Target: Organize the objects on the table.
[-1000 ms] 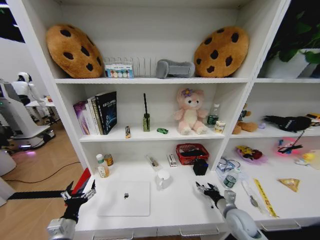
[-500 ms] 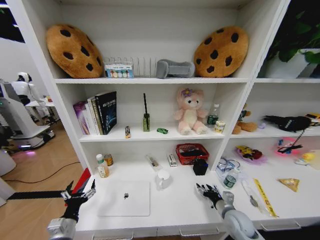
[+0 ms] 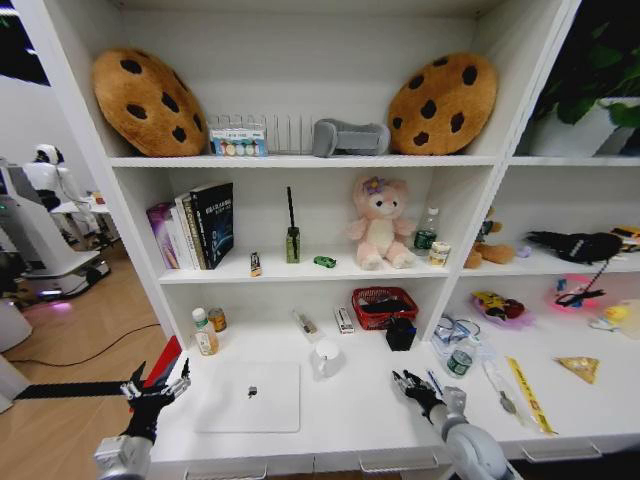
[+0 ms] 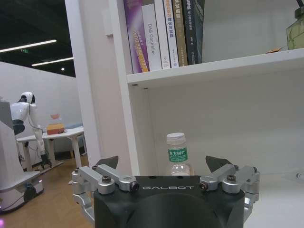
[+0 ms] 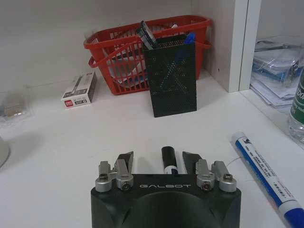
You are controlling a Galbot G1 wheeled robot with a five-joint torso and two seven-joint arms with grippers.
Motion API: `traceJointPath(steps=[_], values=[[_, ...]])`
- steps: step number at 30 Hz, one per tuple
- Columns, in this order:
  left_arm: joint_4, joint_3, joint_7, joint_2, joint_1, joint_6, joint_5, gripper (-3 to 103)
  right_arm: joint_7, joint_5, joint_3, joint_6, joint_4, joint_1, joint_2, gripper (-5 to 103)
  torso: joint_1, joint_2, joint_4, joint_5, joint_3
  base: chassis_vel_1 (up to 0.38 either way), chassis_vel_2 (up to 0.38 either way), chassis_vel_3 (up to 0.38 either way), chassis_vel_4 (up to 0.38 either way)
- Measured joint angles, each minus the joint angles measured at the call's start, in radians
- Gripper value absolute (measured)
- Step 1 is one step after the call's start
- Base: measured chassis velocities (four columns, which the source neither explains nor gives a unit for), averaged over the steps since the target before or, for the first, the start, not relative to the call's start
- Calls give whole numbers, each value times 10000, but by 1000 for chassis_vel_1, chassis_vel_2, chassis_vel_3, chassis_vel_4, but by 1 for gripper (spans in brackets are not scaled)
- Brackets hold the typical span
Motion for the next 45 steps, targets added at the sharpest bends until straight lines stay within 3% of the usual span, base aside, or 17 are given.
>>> traceJointPath(steps=[3, 6, 8, 10, 12, 14, 17, 22, 25, 30, 35, 45], values=[[4, 3, 0, 8, -3, -11, 0, 100, 5, 104, -18, -11, -93, 110, -64, 60, 0, 0, 0, 0, 0, 0, 0, 0, 0], [3, -3, 0, 13, -8, -14, -4, 100, 36, 191, -76, -118, -94, 168, -120, 44, 0, 0, 0, 0, 0, 0, 0, 0, 0], [3, -6, -1, 15, -11, -16, -5, 100, 40, 182, -106, -134, -98, 179, -138, 44, 0, 0, 0, 0, 0, 0, 0, 0, 0], [4, -8, -7, 17, -26, -18, -7, 100, 64, 139, -165, -162, -101, 189, -180, 28, 0, 0, 0, 0, 0, 0, 0, 0, 0], [11, -9, -8, 16, -36, -21, -7, 100, 79, 131, -173, -169, -101, 190, -184, 28, 0, 0, 0, 1, 0, 0, 0, 0, 0], [38, -6, -10, -2, -51, -23, -6, 100, 120, 89, -183, -178, -99, 188, -184, 18, 0, 0, 0, 1, 1, 0, 0, 0, 0], [55, 7, -12, -17, -55, -28, 6, 100, 118, -30, -157, -176, -95, 169, -168, 12, 0, 0, 1, 2, 0, 0, 0, 0, 0], [70, 23, -29, 58, -70, -30, 10, 100, 56, -374, -63, -91, -152, 147, -161, 12, 0, 0, 0, 3, 0, 0, 0, 0, 0], [72, 20, -101, 95, -108, -30, 6, 100, -135, -776, 15, 323, -171, 149, -155, 12, 0, 0, -2, 3, 1, 0, 0, 0, 0], [70, -17, -201, 178, -65, -26, 6, 100, -1175, -1518, 549, 1684, 318, 48, -220, 12, 0, 0, 0, 0, 0, 0, 0, 0, 0], [64, 19, -229, 146, -96, -23, 20, 100, -1619, -2217, 826, 2744, 356, 148, -388, 12, 0, 0, -1, 0, 1, 0, 0, 0, 0], [82, 76, -221, 104, -22, -79, 174, 100, -1569, -1638, 527, 3200, -414, 1264, -832, 12, 0, 0, 0, 3, 1, 0, 0, 0, 0]])
